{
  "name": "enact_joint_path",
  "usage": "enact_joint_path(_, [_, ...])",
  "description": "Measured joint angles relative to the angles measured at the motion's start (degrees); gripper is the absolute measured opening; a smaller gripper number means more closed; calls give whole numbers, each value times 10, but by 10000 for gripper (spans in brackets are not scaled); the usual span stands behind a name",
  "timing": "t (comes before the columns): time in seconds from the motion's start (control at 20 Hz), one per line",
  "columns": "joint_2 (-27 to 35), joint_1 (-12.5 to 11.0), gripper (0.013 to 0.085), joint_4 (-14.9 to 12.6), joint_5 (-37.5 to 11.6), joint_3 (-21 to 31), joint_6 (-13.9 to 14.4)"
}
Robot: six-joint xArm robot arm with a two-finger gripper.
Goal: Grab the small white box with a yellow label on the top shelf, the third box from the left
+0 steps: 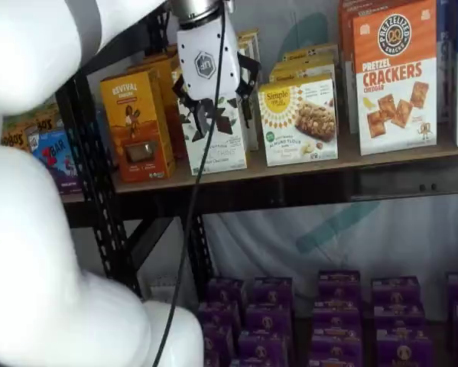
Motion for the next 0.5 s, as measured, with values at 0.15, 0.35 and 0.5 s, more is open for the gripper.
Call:
enact_joint_path(0.15, [21, -19, 850, 2, -24, -6, -18])
enact_joint_path(0.35, [46, -41, 850, 11, -48, -19, -40])
enact_joint_path(0.5, [63, -54, 850, 15, -59, -31, -52])
